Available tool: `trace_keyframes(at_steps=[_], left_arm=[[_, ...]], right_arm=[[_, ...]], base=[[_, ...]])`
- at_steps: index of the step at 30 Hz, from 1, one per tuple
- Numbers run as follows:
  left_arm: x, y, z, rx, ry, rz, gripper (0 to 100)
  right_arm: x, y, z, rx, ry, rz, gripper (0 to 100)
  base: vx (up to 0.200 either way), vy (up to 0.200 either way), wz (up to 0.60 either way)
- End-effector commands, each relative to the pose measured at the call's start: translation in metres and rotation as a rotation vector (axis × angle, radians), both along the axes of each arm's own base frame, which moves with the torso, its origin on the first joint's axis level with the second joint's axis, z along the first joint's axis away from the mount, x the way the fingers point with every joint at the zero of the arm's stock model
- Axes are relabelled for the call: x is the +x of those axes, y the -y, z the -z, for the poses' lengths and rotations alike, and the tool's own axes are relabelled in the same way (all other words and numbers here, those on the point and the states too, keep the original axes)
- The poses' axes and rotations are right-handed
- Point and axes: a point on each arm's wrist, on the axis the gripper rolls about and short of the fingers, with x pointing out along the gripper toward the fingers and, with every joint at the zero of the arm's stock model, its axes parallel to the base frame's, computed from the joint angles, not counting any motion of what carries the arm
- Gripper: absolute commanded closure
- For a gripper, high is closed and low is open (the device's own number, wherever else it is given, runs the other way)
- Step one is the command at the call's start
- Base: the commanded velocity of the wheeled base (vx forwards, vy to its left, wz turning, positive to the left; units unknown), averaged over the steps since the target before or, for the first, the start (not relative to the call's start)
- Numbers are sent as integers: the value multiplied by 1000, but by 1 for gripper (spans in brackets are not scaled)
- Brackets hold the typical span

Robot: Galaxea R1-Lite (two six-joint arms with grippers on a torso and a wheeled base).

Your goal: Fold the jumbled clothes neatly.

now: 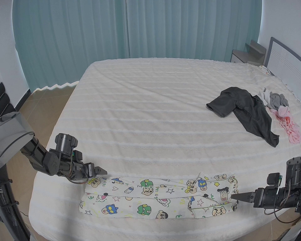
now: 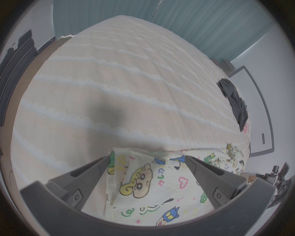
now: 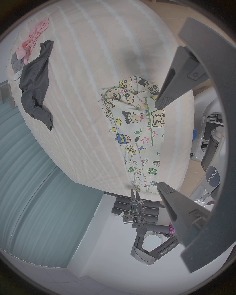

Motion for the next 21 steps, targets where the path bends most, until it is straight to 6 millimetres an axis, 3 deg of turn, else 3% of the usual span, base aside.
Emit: trace_keyframes(at_steps=[1,12,13,21], left_arm=[[-6,6,-2,0,-2,22,0],[-7,10,2,-24,-21,47,0],[-7,10,2,-24,-21,47,100],[-14,0,-4,-22,-14,19,100]], right_arm=[[0,0,0,0,-3,-1,0],[1,0,1,1,-11,1,0],[1,0,1,1,-11,1,0],[2,-1,3,-1,-20,0,0]], base=[[0,0,0],[0,0,0],[0,0,0],[0,0,0]])
